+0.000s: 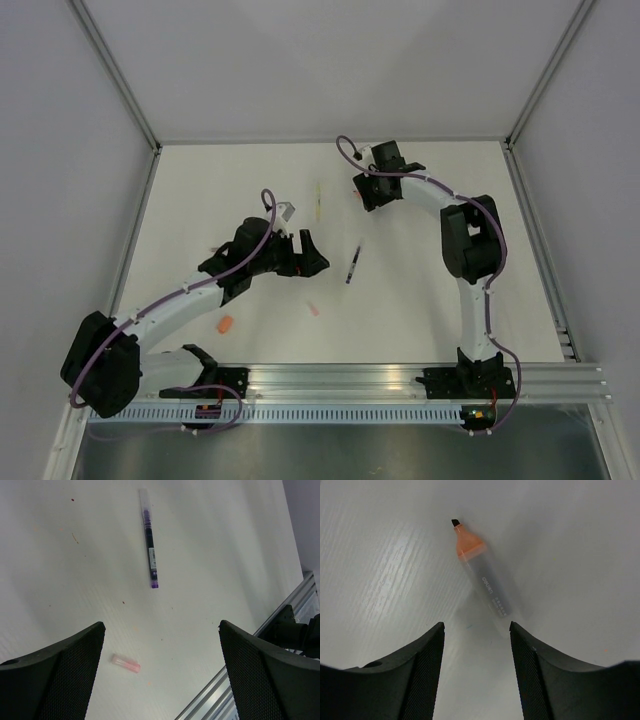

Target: Insert the pens into the pen caps

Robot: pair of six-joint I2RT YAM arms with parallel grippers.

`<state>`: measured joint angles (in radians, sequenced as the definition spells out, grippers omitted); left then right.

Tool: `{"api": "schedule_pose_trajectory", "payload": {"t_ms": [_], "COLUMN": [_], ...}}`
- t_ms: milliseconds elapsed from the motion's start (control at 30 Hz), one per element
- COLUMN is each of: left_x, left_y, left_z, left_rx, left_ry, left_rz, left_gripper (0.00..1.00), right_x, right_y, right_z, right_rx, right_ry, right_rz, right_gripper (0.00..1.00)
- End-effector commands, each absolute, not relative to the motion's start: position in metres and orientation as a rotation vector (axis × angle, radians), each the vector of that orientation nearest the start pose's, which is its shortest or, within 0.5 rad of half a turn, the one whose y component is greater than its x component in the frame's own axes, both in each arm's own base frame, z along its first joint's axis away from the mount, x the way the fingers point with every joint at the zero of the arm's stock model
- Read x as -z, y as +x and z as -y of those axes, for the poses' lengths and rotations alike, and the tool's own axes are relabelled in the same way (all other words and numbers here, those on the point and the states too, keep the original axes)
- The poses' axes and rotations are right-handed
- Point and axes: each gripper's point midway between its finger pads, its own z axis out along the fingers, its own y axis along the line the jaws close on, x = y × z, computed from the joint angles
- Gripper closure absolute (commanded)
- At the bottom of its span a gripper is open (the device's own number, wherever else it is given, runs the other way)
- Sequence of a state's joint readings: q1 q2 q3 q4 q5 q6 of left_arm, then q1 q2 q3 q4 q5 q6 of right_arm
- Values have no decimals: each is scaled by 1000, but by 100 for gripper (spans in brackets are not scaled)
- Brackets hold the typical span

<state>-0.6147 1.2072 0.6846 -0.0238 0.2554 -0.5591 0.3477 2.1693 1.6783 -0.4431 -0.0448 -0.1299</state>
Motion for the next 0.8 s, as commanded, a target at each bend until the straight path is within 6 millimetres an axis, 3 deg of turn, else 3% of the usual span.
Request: {"api": "schedule_pose_trajectory", "payload": {"t_ms": [0,233,400,700,767], "left_x": [-153,-152,-154,-157,-159], "left_y": [259,259,261,261,259], "left_z": [255,252,249,243,244], "left_rx": [922,911,895,887,926], "left_ry": [227,209,190,150,131], "left_rz": [-2142,-2141,-2128,-2103,-2105], "left_gripper": [2,3,3,5,5], "right_x": [-52,-14,-8,-2,3], "right_y": [514,512,506,488,480], "right_z": [-191,-181,-179,-172,-170], "right_rx": [-159,-105,-114,-122,-128], "right_ry": [-710,-724,-673,-604,-583], "right_rz": [-2363,-2465,-2494,-2589,-2616], "right_gripper": [39,40,43,69,81]}}
